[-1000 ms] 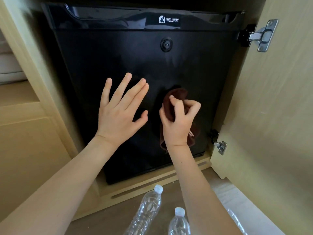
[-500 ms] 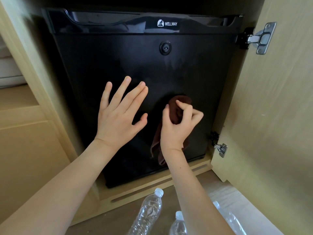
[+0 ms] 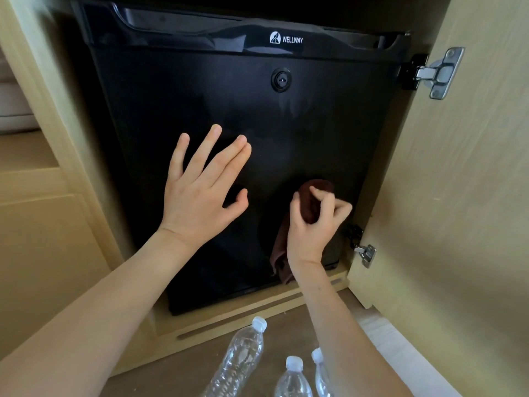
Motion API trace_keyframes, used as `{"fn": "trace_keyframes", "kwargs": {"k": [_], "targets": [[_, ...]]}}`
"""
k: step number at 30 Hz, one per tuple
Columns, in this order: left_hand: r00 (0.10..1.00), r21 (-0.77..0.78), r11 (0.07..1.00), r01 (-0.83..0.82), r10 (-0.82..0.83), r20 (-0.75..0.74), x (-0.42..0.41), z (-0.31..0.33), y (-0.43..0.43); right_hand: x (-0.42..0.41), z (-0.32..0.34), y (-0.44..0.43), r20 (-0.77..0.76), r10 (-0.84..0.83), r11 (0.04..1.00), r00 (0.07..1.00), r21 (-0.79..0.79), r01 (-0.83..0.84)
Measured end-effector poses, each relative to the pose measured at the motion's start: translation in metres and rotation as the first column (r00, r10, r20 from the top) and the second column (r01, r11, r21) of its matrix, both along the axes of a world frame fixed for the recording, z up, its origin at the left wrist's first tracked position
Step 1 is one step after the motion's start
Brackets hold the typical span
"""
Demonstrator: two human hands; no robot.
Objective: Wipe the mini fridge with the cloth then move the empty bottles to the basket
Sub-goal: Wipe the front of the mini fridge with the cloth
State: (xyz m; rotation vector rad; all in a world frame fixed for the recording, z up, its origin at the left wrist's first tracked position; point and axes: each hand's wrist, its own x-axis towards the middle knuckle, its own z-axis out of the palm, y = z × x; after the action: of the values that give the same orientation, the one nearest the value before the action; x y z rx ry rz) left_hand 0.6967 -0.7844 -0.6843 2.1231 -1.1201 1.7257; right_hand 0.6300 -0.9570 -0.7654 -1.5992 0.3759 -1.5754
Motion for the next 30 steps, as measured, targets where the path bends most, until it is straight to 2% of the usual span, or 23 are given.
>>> {"fn": "trace_keyframes", "kwargs": {"k": [4, 6, 9, 11, 13, 16, 18, 20, 23, 25, 27, 30], "targets": [[1.0, -0.013, 1.0, 0.001, 0.0, 0.026, 0.005, -0.003, 0.0, 0.004, 0.012, -0.01, -0.007, -0.04, 0.995, 0.999, -0.092, 0.039], [0.999, -0.005, 1.0, -0.002, 0.002, 0.034, 0.005, -0.003, 0.001, 0.001, -0.013, -0.01, -0.046, -0.081, 0.996, 0.996, -0.047, 0.079], [1.0, -0.001, 1.0, -0.002, 0.002, 0.028, 0.004, -0.002, 0.001, -0.005, -0.054, -0.005, -0.104, -0.124, 0.959, 0.987, 0.241, 0.146], [1.0, 0.001, 1.0, 0.006, -0.006, 0.019, 0.002, -0.002, 0.002, -0.007, -0.062, 0.0, -0.155, -0.112, 0.862, 0.981, 0.476, 0.174], [1.0, 0.003, 1.0, 0.011, -0.011, 0.015, 0.002, -0.001, 0.002, -0.005, -0.052, 0.003, -0.141, -0.103, 0.799, 0.985, 0.578, 0.166], [1.0, -0.005, 1.0, 0.009, -0.009, 0.02, 0.003, -0.002, 0.001, 0.0, -0.01, 0.001, 0.06, -0.105, 0.859, 0.993, 0.508, 0.06], [1.0, -0.007, 1.0, 0.006, -0.005, 0.028, 0.003, -0.002, 0.001, 0.003, 0.021, -0.004, 0.142, -0.102, 0.899, 0.985, 0.437, 0.03], [1.0, -0.009, 1.0, 0.002, -0.002, 0.03, 0.005, -0.003, 0.001, 0.005, 0.033, -0.006, 0.144, -0.096, 0.926, 0.985, 0.376, 0.036], [1.0, -0.005, 1.0, -0.001, 0.002, 0.031, 0.004, -0.003, 0.0, 0.004, 0.008, -0.009, 0.08, -0.135, 0.93, 0.988, 0.355, 0.098], [1.0, -0.001, 1.0, -0.003, 0.003, 0.023, 0.003, -0.002, 0.001, 0.001, -0.022, -0.007, -0.023, -0.135, 0.863, 0.991, 0.489, 0.129], [1.0, 0.001, 1.0, 0.006, -0.006, 0.012, 0.001, -0.002, 0.002, -0.005, -0.043, -0.002, -0.126, -0.107, 0.737, 0.986, 0.656, 0.163], [1.0, 0.01, 1.0, 0.026, -0.026, -0.01, -0.002, -0.001, 0.003, -0.01, -0.048, 0.007, -0.158, -0.081, 0.656, 0.984, 0.735, 0.172]]}}
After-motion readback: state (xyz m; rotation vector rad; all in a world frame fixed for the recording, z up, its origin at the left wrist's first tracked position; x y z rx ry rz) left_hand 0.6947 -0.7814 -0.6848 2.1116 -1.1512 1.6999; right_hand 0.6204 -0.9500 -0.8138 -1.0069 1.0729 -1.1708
